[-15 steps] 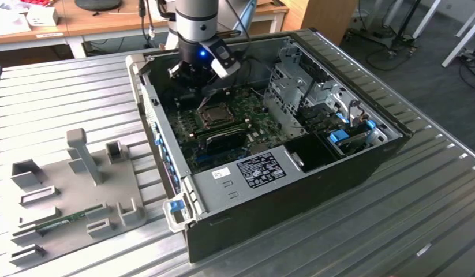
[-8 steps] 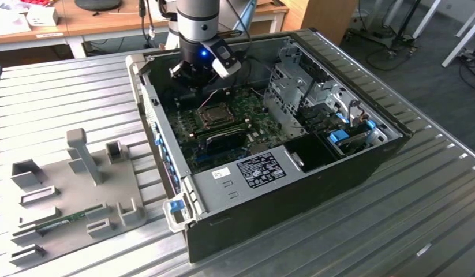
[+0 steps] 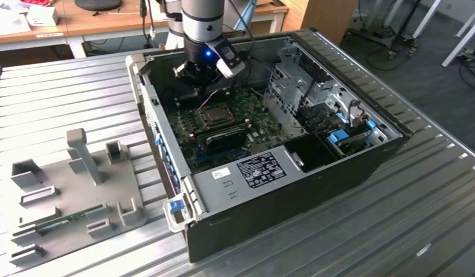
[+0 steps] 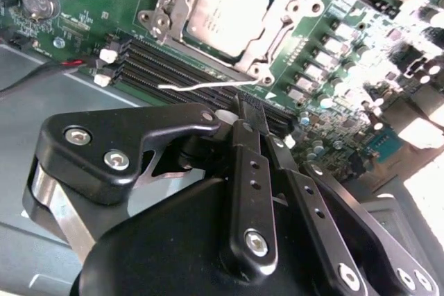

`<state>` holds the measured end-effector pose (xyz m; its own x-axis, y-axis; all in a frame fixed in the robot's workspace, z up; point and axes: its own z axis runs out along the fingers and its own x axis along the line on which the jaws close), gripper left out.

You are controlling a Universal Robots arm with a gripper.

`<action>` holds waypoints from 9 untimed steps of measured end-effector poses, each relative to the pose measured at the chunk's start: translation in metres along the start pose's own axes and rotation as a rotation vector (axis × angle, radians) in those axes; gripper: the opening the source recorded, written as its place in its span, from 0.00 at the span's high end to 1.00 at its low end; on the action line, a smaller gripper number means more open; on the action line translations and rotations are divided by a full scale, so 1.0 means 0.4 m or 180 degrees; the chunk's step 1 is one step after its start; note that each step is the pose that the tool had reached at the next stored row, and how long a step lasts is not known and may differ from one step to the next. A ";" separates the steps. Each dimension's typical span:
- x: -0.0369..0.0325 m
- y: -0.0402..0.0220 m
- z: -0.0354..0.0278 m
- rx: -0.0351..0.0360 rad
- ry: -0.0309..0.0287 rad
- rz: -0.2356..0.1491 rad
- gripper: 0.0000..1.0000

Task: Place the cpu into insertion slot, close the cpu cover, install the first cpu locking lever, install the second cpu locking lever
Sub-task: 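Install the first cpu locking lever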

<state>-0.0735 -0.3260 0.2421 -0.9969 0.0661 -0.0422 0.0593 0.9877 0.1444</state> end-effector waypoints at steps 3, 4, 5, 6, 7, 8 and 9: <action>-0.003 0.000 0.003 -0.0093 0.0005 0.0004 0.90; -0.004 0.000 0.003 -0.0126 0.0007 0.0006 0.90; -0.004 0.000 0.004 -0.0140 0.0008 0.0007 0.90; -0.006 0.000 0.005 -0.0144 0.0008 0.0007 0.90; -0.011 0.000 0.006 -0.0146 0.0008 0.0008 0.90; -0.015 0.000 0.008 -0.0147 0.0009 0.0008 0.90; -0.020 0.000 0.010 -0.0147 0.0009 0.0008 0.90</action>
<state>-0.0654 -0.3260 0.2386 -0.9969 0.0679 -0.0390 0.0593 0.9800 0.1900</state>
